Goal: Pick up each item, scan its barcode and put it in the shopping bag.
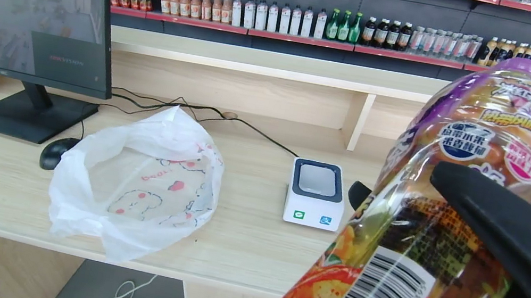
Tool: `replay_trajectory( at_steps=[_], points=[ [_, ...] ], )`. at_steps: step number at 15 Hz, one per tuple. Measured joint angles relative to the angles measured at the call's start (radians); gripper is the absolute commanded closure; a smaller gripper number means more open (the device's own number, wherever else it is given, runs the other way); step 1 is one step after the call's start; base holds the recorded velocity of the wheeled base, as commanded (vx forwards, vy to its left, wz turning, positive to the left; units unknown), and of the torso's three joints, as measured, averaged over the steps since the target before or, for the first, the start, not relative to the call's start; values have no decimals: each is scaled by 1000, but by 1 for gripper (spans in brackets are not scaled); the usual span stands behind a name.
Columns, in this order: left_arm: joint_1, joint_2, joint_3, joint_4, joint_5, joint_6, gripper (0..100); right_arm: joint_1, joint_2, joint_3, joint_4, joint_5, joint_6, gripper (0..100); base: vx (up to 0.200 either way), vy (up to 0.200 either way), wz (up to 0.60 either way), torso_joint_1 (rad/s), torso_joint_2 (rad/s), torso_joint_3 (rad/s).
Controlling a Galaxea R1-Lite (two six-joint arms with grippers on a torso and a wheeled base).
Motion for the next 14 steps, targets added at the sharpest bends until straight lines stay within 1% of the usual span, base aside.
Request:
replay_trajectory(
  at_steps=[7,9,11,14],
  points=[
    [0,0,0,0,0,0,0,-4,-31,4,0,0,-20,100,0,0,0,0,0,0],
    [0,0,0,0,0,0,0,-7,-40,20,0,0,-81,100,0,0,0,0,0,0],
    [0,0,0,0,0,0,0,-17,-37,30,0,1,-179,100,0,0,0,0,0,0],
    [0,0,0,0,0,0,0,-64,-21,49,1,3,-307,100,0,0,0,0,0,0]
  ],
)
